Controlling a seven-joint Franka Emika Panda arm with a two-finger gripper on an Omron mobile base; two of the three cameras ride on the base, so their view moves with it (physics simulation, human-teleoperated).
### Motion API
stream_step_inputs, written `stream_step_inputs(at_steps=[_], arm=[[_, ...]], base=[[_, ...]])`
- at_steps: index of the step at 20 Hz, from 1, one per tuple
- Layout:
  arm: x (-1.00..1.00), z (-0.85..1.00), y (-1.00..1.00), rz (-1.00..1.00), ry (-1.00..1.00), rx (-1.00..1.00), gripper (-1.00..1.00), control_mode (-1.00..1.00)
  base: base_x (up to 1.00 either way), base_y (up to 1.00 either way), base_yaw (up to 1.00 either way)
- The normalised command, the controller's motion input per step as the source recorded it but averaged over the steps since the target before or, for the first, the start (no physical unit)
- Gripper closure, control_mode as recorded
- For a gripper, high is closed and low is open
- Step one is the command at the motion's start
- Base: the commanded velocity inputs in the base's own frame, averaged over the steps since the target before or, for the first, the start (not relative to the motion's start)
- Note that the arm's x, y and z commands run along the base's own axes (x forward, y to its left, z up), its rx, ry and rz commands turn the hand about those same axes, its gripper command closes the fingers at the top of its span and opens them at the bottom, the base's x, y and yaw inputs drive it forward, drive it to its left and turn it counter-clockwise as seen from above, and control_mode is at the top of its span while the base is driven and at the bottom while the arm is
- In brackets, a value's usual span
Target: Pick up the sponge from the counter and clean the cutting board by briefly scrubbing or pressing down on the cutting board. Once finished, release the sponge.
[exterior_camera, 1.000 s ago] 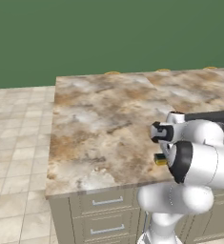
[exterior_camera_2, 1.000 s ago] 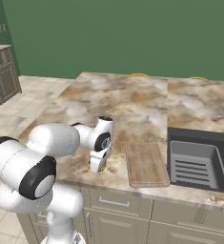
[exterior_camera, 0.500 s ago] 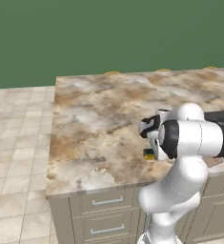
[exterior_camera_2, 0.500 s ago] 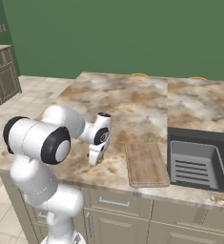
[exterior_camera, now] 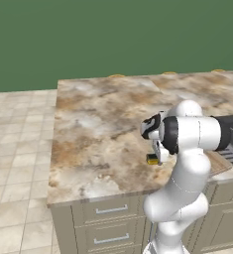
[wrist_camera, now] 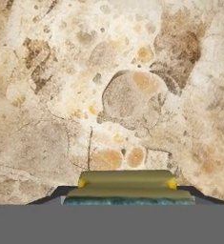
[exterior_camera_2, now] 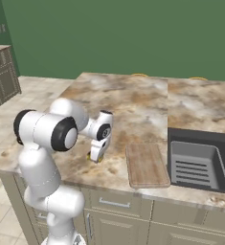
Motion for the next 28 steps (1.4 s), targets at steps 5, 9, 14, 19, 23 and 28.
stream_step_inputs(at_steps=[5,9,14,19,23,28], arm=[[0.00,0.15,0.00,0.00,-0.04,0.02,-1.00,-1.00],[0.00,0.45,0.00,0.04,-0.05,0.00,-1.00,-1.00],[-0.01,0.58,0.00,0.06,-0.08,0.00,-1.00,-1.00],[-0.24,0.61,0.02,0.00,-0.02,0.00,-1.00,-1.00],[-0.47,0.68,0.06,0.00,-0.02,0.00,-1.00,-1.00],[-0.55,0.66,0.08,0.00,-0.03,0.00,-1.00,-1.00]], base=[[0.00,0.00,0.00],[0.00,0.00,0.00],[0.00,0.00,0.00],[0.00,0.00,0.00],[0.00,0.00,0.00],[0.00,0.00,0.00]])
